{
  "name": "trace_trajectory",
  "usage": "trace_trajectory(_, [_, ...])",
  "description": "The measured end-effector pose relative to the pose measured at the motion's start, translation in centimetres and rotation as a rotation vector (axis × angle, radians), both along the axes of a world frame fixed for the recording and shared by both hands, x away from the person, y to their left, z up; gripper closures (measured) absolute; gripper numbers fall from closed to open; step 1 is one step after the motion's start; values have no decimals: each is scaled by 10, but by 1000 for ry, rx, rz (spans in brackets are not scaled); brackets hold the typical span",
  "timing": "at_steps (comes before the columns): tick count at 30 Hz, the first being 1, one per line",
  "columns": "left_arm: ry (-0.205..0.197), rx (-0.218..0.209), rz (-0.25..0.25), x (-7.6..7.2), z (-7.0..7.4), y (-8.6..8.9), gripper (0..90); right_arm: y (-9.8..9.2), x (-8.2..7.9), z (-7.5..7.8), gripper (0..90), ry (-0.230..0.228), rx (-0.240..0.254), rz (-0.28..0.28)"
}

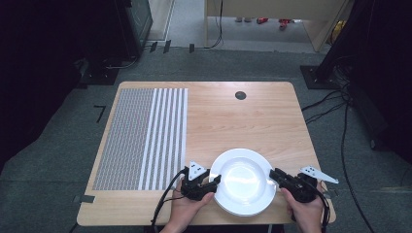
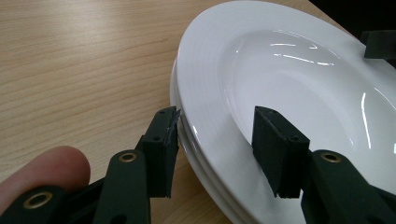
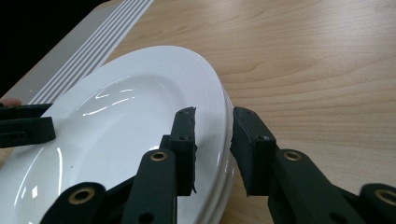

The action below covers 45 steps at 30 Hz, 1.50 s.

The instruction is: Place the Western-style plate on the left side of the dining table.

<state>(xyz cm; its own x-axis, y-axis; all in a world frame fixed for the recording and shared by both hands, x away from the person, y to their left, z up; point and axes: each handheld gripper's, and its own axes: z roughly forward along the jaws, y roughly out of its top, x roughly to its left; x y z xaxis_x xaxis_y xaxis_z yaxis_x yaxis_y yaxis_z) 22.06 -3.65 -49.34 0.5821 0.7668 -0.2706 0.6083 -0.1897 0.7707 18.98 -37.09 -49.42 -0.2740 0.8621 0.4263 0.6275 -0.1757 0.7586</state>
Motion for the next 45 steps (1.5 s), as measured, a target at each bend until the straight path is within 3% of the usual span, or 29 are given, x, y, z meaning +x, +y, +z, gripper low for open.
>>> trace_trajectory(2, [-9, 0, 0, -1, 0, 0, 517, 1, 0, 0, 760, -11, -14, -8])
trace_trajectory(6, [-10, -8, 1, -2, -1, 1, 517, -3, -1, -2, 788, -7, 37, -2])
trace_trajectory(9, [-10, -18, 1, -3, -2, 2, 513, -9, -1, -5, 803, 20, 133, -20])
trace_trajectory(12, [-12, -25, 5, -5, -3, 2, 512, -13, -1, -7, 801, 21, 185, -26])
trace_trajectory(16, [-1, -32, 7, -4, -3, 3, 512, -11, -1, -8, 800, 34, 175, -25])
trace_trajectory(22, [12, -41, 2, -3, -3, 4, 511, -12, 0, -10, 804, 46, 225, -46])
trace_trajectory(27, [10, -36, 3, -4, -3, 4, 514, -10, -1, -10, 818, 38, 233, -56])
trace_trajectory(32, [11, -38, 6, -4, -3, 4, 519, -10, -2, -7, 821, 13, 296, -56])
trace_trajectory(45, [17, -44, 10, -3, -3, 4, 522, -7, -1, -12, 808, 24, 300, -65])
